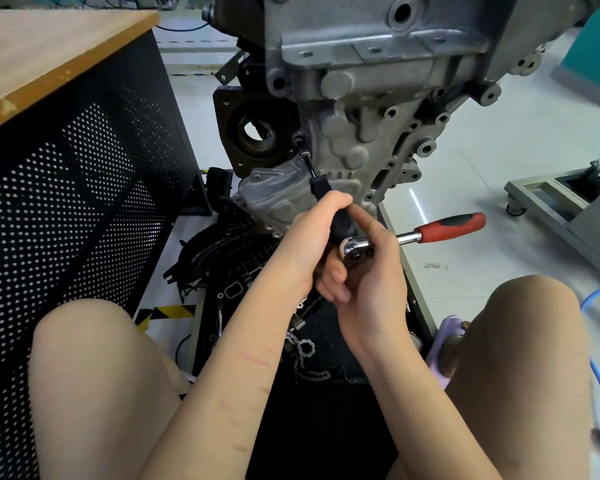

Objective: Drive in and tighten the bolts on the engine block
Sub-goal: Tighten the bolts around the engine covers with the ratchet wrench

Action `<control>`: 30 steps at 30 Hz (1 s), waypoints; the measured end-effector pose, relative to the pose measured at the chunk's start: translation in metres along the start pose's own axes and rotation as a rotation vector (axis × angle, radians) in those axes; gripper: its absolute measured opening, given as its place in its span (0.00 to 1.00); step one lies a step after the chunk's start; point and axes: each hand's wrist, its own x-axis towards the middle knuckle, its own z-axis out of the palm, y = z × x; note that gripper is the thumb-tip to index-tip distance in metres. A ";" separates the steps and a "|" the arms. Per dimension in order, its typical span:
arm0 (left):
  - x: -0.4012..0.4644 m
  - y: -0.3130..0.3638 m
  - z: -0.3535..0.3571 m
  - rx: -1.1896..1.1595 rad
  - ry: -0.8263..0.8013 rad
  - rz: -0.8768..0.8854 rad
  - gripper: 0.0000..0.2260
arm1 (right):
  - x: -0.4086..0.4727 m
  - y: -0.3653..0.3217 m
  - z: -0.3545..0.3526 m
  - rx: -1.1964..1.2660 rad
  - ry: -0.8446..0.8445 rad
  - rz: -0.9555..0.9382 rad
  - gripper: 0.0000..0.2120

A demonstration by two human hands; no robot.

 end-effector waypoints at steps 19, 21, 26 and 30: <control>-0.006 -0.013 -0.001 -0.408 -0.083 0.057 0.23 | 0.002 -0.013 0.003 -0.962 -0.149 -0.317 0.12; -0.007 -0.014 -0.002 -0.377 -0.041 0.042 0.24 | 0.002 -0.013 0.005 -0.664 -0.120 -0.166 0.10; -0.007 -0.015 -0.004 -0.431 -0.036 0.024 0.22 | -0.002 -0.010 0.005 -0.214 -0.152 0.088 0.14; -0.010 -0.011 -0.004 -0.330 -0.063 0.013 0.17 | -0.001 -0.013 0.005 0.164 -0.200 0.266 0.14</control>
